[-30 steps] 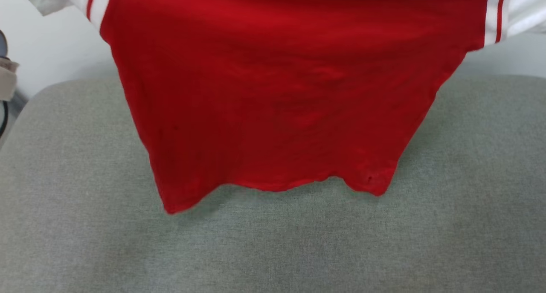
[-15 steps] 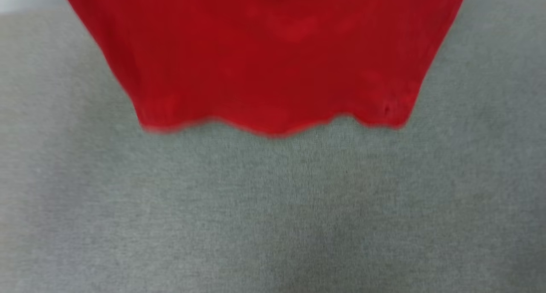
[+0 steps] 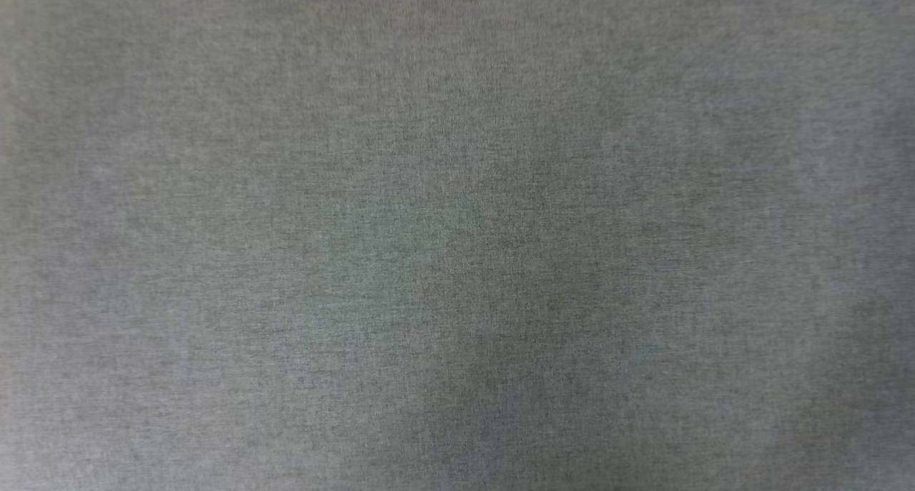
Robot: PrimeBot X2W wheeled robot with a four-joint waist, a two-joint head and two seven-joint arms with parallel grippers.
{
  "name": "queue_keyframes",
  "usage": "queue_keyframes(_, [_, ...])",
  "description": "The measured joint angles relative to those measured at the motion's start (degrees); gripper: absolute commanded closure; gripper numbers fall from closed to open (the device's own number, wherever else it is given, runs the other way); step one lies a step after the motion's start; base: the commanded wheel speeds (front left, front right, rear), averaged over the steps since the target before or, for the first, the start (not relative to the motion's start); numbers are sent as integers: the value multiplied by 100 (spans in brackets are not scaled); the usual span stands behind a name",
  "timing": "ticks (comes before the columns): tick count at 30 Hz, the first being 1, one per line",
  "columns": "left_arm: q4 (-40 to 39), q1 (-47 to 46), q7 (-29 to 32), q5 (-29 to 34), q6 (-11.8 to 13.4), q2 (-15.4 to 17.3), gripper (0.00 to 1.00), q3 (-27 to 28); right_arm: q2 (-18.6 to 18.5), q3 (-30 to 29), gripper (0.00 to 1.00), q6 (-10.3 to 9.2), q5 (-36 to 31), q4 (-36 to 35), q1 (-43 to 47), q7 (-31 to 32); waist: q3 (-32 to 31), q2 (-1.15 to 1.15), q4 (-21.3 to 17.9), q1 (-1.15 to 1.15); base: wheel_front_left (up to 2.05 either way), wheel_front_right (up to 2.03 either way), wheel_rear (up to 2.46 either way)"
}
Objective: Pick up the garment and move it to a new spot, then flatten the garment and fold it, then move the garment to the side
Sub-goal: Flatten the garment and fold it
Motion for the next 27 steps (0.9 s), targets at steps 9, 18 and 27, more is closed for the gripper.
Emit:
queue_keyframes(9, [757, 502, -449, -41, -227, -452, 100, -300, 205, 254, 100, -1, -33, 773, 570, -532, 133, 0, 73, 0, 0, 0, 0])
queue_keyframes(18, [754, 2164, -686, -104, -243, -746, 100, -710, 279, 511, 100, 0, 219, 1098, 1987, -912, -325, 0, 127, 0, 0, 0, 0])
queue_keyframes(27, [-60, 4425, -736, -341, 151, -616, 100, -1091, -13, 577, 100, 0, 1125, 730, 4090, -817, -1201, 0, 181, -1, 0, 0, 0])
